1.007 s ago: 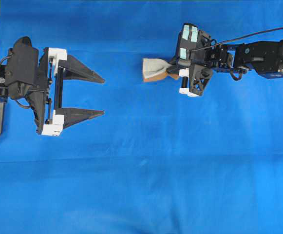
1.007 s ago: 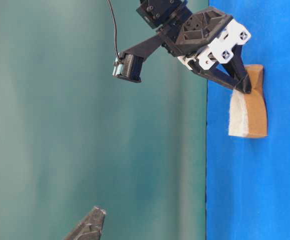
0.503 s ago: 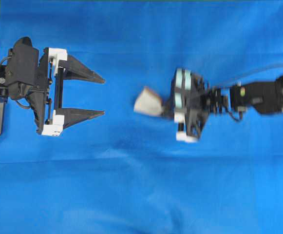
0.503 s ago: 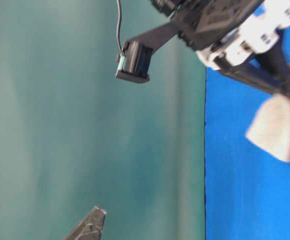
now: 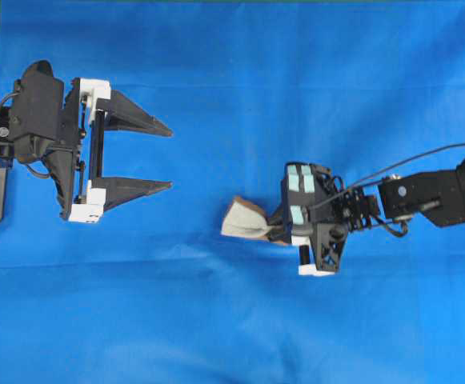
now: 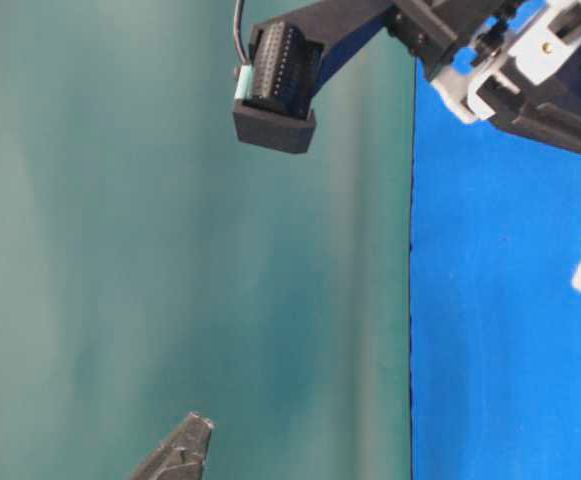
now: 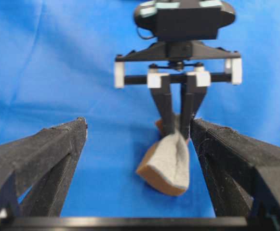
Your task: Hand over the sponge with the left arm and wipe it with the right arm.
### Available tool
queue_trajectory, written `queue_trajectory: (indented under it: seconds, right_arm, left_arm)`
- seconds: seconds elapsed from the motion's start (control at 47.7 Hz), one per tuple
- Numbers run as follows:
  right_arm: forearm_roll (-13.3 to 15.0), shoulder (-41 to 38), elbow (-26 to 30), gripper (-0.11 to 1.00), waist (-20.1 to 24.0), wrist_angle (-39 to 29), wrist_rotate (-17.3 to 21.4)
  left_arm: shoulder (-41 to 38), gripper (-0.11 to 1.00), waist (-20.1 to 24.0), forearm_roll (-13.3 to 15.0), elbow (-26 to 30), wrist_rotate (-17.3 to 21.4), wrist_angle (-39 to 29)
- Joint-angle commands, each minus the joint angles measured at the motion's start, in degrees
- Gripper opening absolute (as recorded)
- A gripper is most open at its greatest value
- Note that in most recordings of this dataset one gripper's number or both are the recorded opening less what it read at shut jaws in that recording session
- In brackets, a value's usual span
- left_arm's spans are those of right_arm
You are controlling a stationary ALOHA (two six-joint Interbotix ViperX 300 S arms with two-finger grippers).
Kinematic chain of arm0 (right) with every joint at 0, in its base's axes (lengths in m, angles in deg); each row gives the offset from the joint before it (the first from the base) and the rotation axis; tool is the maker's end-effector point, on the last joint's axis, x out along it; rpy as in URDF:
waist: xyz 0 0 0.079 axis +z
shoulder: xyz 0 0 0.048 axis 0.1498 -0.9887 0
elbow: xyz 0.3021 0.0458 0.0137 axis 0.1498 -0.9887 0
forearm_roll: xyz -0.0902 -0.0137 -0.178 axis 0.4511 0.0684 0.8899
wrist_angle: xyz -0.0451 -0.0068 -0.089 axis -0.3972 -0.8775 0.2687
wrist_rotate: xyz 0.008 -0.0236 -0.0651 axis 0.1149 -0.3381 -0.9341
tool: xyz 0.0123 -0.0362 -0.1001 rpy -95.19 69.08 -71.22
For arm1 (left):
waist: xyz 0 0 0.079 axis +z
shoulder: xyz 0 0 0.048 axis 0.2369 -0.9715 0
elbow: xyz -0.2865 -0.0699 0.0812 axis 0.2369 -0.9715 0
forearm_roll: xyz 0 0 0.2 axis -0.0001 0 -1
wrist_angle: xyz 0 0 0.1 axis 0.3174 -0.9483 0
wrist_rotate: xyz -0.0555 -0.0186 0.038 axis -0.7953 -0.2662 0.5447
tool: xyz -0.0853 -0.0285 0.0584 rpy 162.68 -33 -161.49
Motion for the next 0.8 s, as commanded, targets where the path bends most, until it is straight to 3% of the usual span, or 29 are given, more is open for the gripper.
queue_trajectory:
  seconds: [0.0, 0.231, 0.399, 0.608, 0.776]
  right_arm:
    - [1.76, 0.88, 0.62, 0.17, -3.87, -1.23, -1.05]
    - [7.03, 0.97, 1.93, 0.17, -18.11, -1.67, -6.33]
    - [8.7, 0.97, 2.81, 0.17, -24.79, -1.67, -9.58]
    - [8.7, 0.97, 3.43, 0.17, -26.98, -1.67, -10.99]
    - [8.17, 0.97, 2.55, 0.17, -23.99, -1.85, -9.84]
  left_arm:
    - [0.18, 0.85, -0.09, -0.09, 0.7, 0.0, 0.26]
    - [0.18, 0.85, -0.09, -0.09, 0.62, 0.0, 0.26]
    - [0.09, 0.85, 0.0, -0.09, 0.62, -0.09, 0.26]
    - [0.09, 0.85, -0.09, -0.09, 0.62, 0.0, 0.26]
    - [0.09, 0.85, -0.09, -0.09, 0.62, 0.0, 0.26]
